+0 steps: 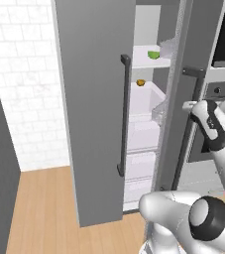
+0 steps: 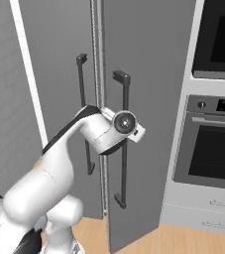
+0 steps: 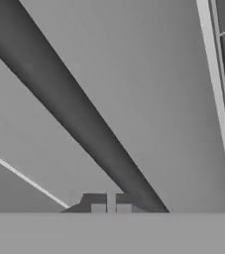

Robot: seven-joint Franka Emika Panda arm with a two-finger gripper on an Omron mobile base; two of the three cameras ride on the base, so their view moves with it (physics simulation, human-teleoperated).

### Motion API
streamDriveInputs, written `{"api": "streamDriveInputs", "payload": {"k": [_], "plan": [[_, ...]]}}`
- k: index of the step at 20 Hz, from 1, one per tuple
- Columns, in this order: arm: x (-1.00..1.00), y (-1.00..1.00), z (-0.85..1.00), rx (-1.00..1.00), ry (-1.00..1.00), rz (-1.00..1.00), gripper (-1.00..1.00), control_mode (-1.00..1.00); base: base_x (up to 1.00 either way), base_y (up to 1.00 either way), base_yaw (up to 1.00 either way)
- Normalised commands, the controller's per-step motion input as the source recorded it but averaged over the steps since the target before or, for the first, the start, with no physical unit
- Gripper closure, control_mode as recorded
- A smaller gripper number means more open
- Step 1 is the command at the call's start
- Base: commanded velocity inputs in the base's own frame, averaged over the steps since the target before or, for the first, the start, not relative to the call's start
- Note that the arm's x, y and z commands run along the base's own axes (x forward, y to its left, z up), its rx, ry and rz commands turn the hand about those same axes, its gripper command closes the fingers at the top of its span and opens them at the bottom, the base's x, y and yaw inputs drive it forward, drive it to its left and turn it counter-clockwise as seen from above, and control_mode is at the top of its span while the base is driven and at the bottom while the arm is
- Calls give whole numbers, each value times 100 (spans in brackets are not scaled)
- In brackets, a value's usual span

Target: Grab a lemon wedge from the fridge and one ice cube from the ice bowl, and put them in the glass of lemonade.

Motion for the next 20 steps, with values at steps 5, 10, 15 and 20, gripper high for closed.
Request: {"api": "streamDriveInputs", "payload": {"k": [5, 10, 15, 20], "plan": [[-87, -84, 64, 22, -8, -10, 100, -100, 0, 0, 0], [-77, -74, 51, 23, -11, -10, 100, -100, 0, 0, 0], [-85, -36, 64, 13, -18, -6, 100, -100, 0, 0, 0], [-79, 48, 100, -8, -4, 0, 100, -100, 0, 0, 0]]}}
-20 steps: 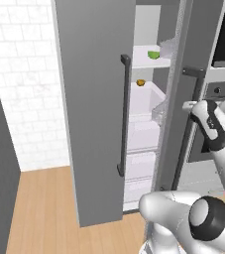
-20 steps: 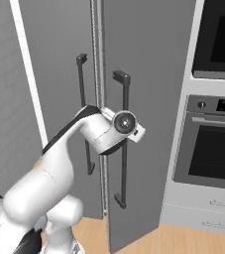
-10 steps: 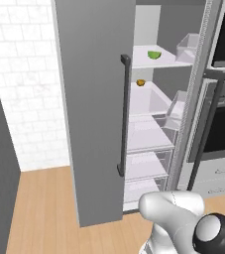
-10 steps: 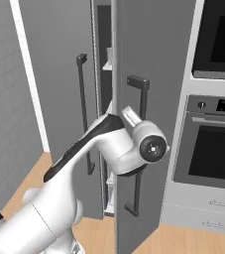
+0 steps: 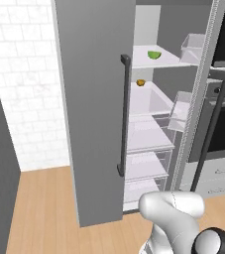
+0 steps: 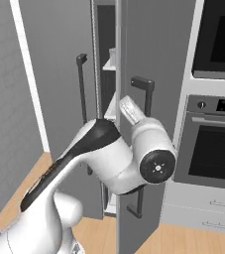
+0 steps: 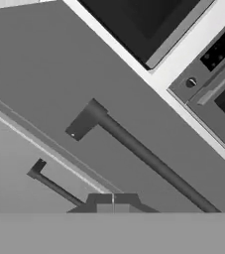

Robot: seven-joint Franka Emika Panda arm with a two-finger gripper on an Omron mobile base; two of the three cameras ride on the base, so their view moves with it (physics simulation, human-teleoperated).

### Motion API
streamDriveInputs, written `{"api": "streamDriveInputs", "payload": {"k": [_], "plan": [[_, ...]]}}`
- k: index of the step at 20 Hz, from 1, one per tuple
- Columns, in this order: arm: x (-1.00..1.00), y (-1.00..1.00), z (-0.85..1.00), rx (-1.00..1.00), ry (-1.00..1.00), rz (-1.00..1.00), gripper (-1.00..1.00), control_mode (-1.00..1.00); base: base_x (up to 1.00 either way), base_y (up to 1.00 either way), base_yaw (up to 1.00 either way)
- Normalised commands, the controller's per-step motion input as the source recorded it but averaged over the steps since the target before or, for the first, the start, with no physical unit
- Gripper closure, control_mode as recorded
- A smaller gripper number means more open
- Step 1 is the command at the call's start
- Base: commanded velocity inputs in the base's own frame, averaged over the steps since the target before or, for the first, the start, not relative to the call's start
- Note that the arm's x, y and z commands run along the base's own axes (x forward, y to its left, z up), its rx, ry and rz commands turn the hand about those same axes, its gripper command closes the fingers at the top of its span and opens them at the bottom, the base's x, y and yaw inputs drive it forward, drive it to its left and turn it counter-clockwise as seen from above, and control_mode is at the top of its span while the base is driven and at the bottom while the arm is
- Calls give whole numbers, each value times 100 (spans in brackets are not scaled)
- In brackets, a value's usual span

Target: Grab a lemon wedge from the fridge and one ice cube from the ice bowl, and put them in the glass of lemonade.

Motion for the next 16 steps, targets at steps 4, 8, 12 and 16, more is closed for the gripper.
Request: {"api": "streamDriveInputs", "payload": {"k": [4, 8, 12, 16], "plan": [[-45, 99, 100, -23, 14, 0, 100, -100, 0, 0, 0], [-20, 100, 99, -32, 24, 0, 100, -100, 0, 0, 0], [8, 100, 39, -36, 26, 0, 100, -100, 0, 0, 0], [42, 100, 0, -41, 26, -1, 100, -100, 0, 0, 0]]}}
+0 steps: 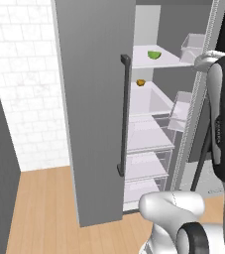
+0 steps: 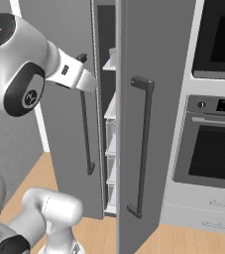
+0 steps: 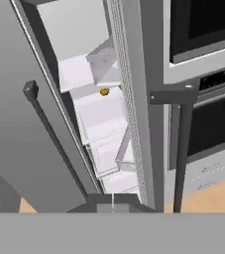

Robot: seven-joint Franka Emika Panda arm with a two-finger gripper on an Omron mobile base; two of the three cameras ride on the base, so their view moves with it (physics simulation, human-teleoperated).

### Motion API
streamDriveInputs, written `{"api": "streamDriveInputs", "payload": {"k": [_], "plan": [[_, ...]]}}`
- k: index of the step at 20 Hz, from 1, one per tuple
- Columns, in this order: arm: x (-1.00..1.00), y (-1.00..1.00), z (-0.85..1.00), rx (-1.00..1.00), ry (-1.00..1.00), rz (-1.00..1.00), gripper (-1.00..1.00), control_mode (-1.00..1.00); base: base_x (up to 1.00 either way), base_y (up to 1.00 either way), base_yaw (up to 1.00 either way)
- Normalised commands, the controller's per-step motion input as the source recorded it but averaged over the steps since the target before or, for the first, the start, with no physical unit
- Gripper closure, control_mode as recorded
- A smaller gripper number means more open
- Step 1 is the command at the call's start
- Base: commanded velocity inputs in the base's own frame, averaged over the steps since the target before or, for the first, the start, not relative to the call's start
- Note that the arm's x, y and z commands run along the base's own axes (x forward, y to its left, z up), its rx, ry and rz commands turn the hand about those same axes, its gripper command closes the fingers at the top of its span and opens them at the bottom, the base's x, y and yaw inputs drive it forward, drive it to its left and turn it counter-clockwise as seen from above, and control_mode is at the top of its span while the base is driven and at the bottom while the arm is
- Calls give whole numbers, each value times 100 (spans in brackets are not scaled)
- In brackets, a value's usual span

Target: Grab a lemon wedge from the fridge and one ice cube from the ice bowl, and put them in the glass of lemonade.

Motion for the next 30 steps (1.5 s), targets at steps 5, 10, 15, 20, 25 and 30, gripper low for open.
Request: {"api": "streamDriveInputs", "payload": {"k": [5, 10, 15, 20, 25, 30], "plan": [[42, 100, 0, -40, 27, -5, 100, -100, 0, 0, 0], [68, 69, -14, -37, 17, -15, -100, -100, 0, 0, 0], [100, 1, -49, -36, 14, -12, -100, -100, 0, 0, 0], [100, 0, -65, -34, 17, -14, -100, -100, 0, 0, 0], [93, -4, -51, -30, 19, -18, -100, -100, 0, 0, 0], [21, -46, 0, -8, 8, -23, -100, -100, 0, 0, 0]]}}
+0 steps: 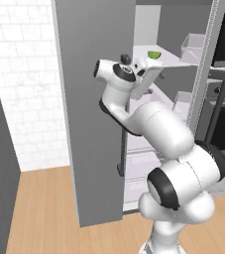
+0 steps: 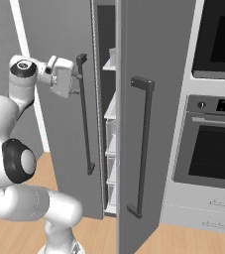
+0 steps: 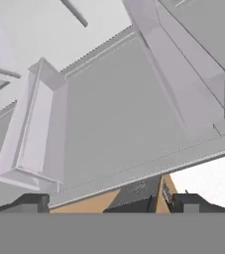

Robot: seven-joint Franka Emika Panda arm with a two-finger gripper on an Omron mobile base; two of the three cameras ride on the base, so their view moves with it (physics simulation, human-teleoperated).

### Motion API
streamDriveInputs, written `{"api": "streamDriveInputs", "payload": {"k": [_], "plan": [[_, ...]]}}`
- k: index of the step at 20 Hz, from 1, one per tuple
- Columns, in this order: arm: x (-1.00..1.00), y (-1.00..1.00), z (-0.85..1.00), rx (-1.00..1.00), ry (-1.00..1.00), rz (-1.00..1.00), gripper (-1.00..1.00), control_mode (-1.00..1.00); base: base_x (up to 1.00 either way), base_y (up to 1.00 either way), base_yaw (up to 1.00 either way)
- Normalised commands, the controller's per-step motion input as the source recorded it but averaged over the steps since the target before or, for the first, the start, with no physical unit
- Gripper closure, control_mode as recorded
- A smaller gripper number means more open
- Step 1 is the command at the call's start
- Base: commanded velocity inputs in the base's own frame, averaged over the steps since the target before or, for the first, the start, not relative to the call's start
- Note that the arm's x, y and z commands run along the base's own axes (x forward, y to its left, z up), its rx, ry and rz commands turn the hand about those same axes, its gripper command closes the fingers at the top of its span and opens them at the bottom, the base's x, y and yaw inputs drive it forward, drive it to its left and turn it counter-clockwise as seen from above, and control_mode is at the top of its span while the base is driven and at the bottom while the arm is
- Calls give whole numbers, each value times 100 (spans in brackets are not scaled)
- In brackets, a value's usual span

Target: Grab a lemon wedge from the fridge and one ice cube from the ice bowl, and put them in the glass of lemonade.

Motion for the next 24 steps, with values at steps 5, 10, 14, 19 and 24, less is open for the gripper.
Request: {"api": "streamDriveInputs", "payload": {"k": [5, 10, 14, 19, 24], "plan": [[-8, -45, 0, 4, 0, -18, -100, -100, 0, 0, 0], [0, -44, -13, 0, 0, -14, -100, -100, 0, 0, 0], [1, -46, -49, 0, 0, -14, -100, -100, 0, 0, 0], [0, -41, -45, 0, 0, -9, -100, -100, 0, 0, 0], [0, -41, -30, 0, 0, -5, -100, -100, 0, 0, 0]]}}
